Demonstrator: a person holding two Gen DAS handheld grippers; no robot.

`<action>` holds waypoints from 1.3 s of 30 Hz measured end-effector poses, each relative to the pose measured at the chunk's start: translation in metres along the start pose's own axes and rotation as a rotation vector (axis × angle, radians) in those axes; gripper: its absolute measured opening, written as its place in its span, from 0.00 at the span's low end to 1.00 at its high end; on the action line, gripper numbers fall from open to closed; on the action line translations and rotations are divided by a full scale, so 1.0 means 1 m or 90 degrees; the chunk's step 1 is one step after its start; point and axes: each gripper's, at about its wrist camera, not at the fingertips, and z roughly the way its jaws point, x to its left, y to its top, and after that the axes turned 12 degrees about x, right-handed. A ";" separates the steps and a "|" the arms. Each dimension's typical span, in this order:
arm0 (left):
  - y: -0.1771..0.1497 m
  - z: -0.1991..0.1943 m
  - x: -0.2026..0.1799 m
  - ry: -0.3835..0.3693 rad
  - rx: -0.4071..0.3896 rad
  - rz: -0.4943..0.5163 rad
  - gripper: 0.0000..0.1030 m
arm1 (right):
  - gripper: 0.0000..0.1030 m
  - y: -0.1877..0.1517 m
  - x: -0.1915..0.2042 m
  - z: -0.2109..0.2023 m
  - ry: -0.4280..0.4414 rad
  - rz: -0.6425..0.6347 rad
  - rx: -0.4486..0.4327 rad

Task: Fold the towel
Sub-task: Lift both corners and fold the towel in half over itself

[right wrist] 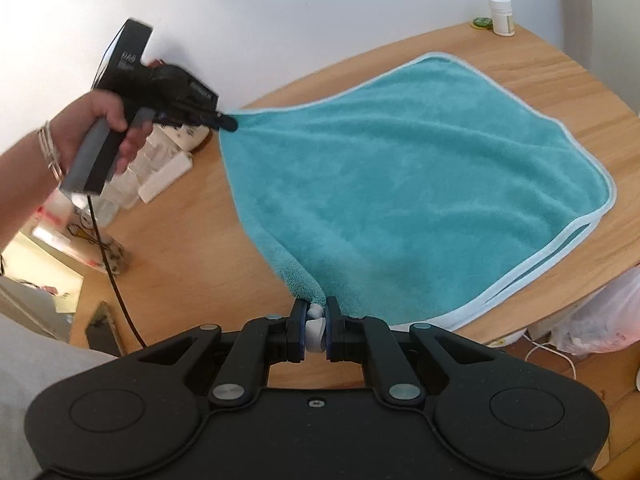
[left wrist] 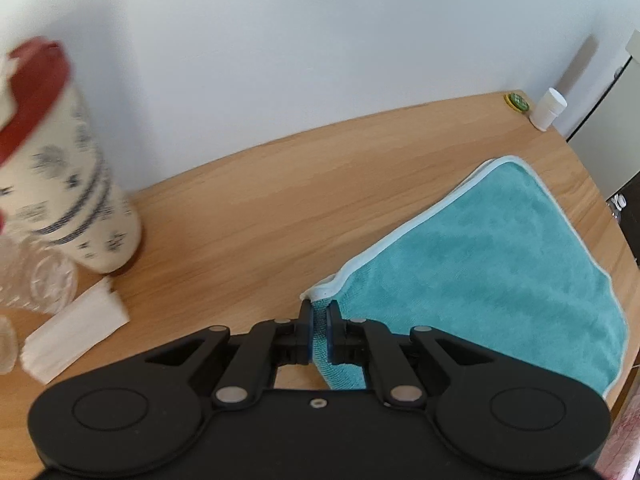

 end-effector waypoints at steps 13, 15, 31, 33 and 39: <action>0.029 -0.032 -0.022 0.001 -0.026 -0.030 0.04 | 0.09 0.017 -0.039 -0.050 0.029 0.006 -0.016; 0.041 -0.034 -0.039 -0.003 -0.041 -0.029 0.04 | 0.09 0.023 -0.053 -0.057 0.026 0.016 -0.027; 0.124 0.022 -0.150 0.015 -0.036 -0.013 0.04 | 0.09 0.062 -0.169 -0.072 -0.036 0.078 -0.073; 0.132 0.033 -0.161 0.020 -0.027 -0.008 0.04 | 0.09 0.065 -0.183 -0.066 -0.048 0.094 -0.073; 0.145 0.059 -0.190 0.034 -0.019 0.024 0.04 | 0.07 0.067 -0.209 -0.052 -0.069 0.116 -0.075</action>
